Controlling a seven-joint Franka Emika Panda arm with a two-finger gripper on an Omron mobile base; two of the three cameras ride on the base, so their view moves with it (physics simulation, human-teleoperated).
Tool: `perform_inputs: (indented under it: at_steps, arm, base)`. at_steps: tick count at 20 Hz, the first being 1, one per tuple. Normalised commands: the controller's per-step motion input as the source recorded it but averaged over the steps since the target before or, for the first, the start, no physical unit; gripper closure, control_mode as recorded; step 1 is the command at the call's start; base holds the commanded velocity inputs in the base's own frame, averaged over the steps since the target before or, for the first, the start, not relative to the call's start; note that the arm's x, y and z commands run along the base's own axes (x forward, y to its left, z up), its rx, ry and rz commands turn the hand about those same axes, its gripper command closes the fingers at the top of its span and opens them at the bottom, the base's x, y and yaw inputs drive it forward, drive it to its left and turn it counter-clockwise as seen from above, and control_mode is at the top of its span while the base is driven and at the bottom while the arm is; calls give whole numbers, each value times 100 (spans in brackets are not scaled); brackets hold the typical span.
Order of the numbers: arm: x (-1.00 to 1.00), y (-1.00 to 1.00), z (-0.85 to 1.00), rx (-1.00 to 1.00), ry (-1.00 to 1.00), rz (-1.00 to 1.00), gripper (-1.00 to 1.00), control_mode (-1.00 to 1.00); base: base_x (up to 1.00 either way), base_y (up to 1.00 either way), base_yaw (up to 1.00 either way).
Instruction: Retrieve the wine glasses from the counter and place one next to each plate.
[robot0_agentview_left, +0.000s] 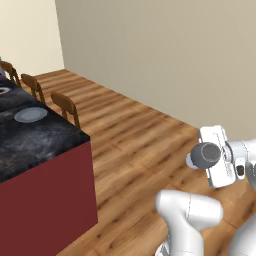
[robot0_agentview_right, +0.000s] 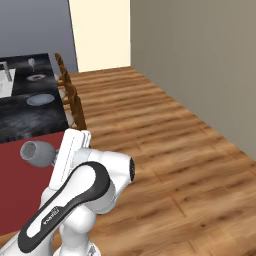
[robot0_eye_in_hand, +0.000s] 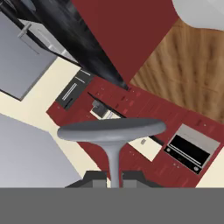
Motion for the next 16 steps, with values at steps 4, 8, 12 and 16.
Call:
perform_inputs:
  at_steps: [4, 8, 12, 16]
  arm:
    - [0, 0, 0, 0, 0, 0, 100, 100]
    - [0, 0, 0, 0, 0, 0, 100, 100]
    - [0, 0, 0, 0, 0, 0, 100, 100]
    - [0, 0, 0, 0, 0, 0, 100, 100]
  base:
    - [57, -84, 52]
    - [43, -88, 51]
    - [44, -84, 52]
    - [48, -79, 51]
